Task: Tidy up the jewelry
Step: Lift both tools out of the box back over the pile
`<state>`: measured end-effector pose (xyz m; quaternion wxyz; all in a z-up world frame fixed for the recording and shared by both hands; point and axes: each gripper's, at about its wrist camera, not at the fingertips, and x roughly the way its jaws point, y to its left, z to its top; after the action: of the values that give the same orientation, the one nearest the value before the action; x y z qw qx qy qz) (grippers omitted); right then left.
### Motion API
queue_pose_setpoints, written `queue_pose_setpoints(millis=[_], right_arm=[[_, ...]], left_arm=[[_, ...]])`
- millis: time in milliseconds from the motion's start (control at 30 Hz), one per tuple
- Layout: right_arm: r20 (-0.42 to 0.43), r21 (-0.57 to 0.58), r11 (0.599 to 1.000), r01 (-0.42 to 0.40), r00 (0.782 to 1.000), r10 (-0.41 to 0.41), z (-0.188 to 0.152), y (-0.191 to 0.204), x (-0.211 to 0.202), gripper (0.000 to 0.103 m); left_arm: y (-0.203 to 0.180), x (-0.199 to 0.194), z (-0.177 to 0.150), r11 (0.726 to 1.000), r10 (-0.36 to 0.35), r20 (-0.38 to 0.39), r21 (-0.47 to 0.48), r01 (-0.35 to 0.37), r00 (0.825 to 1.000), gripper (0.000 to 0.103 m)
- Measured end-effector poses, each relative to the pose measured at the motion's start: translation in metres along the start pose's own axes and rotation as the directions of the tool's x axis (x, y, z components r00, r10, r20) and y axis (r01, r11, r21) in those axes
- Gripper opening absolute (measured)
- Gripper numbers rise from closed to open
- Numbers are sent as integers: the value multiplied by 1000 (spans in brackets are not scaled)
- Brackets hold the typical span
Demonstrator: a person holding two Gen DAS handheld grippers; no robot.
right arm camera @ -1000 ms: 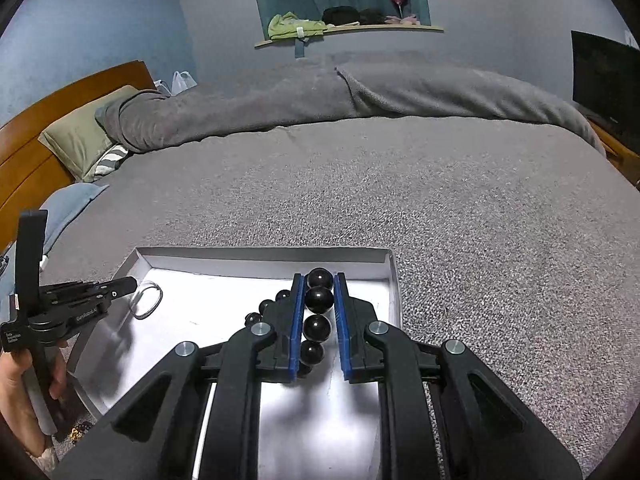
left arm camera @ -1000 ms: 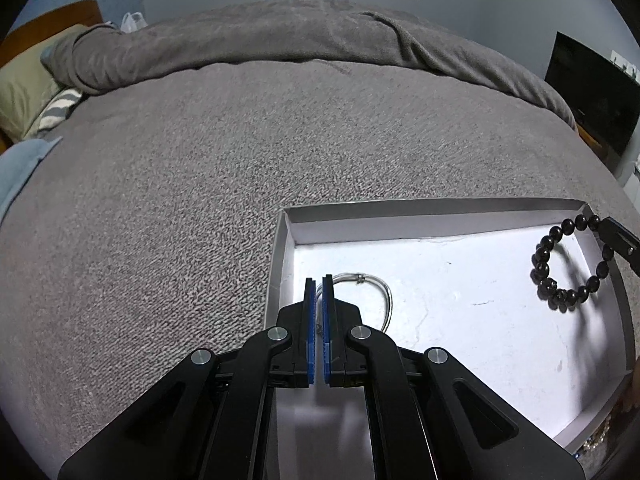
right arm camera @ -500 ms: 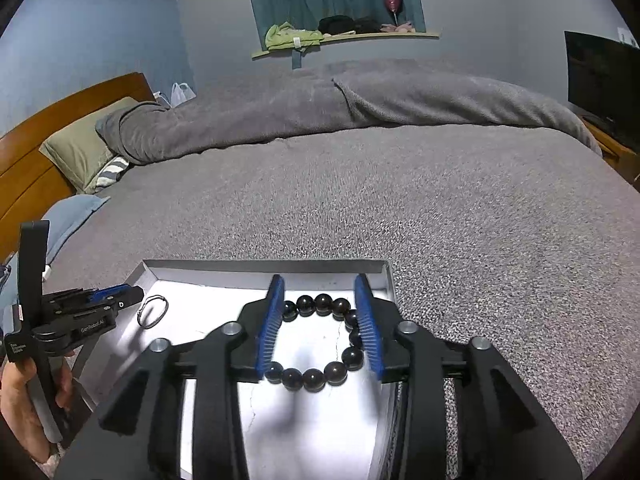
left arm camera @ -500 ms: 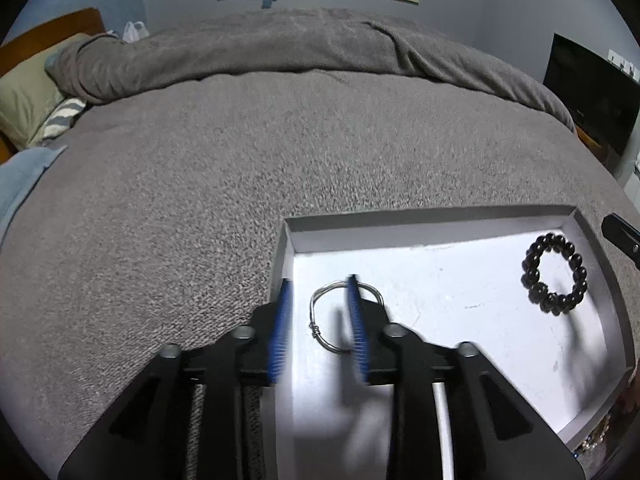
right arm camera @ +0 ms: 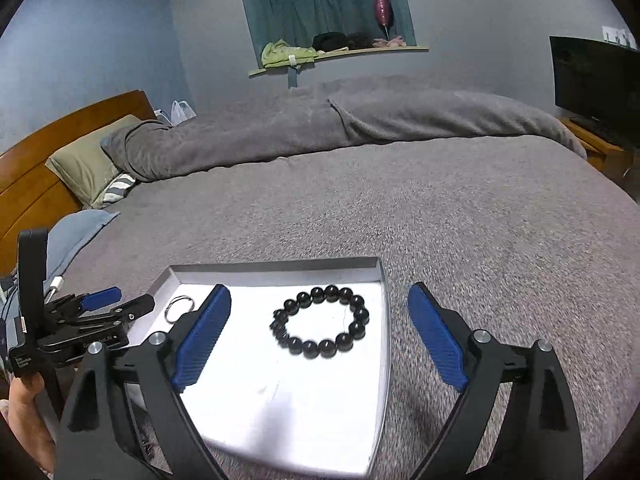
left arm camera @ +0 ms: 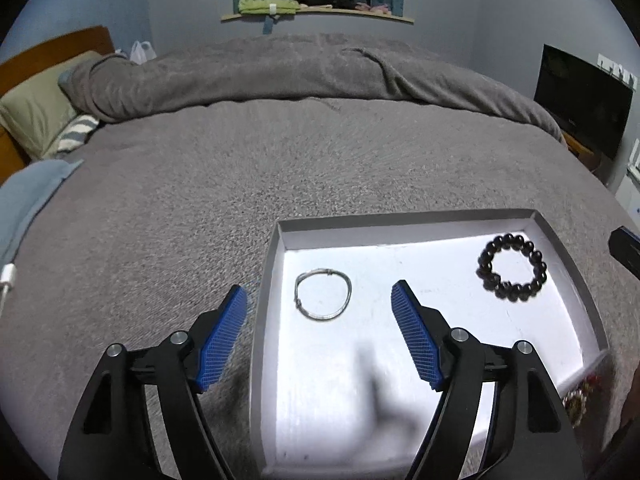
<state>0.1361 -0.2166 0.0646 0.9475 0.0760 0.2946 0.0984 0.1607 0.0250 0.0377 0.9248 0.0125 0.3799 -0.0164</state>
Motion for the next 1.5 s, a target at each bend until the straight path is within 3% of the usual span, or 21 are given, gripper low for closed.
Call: queue_pose_setpoints(millis=[200,433,700,1100,1200,1500], right_arm=[[-6,20,1000,-5,1000,5,-19,-8,-23,97],[0,41,999,-2,1000,2,-48,-17,-46,97],[4,65,998,11,1000,-11,-71,-24,-58,97],[-49,60,998,15,999,-13,-94,-33,-68,97],[-64,49,999,10,998,-6,-97,-33,-68,97],[-45,59,998,13,999,-10,-97,-41,-78,97]], left_arm=[[-1,-22,-12,1000,17,26,-10,-17,1000,83],[3,-42,-52,999,37,34,-33,-36,999,85],[8,-69,-75,998,9,68,-61,-5,998,86],[12,-79,-101,1000,1,43,-23,0,999,92],[14,-75,-106,1000,28,28,-15,-27,999,92],[21,-73,-117,999,17,-3,-41,-17,1000,92]])
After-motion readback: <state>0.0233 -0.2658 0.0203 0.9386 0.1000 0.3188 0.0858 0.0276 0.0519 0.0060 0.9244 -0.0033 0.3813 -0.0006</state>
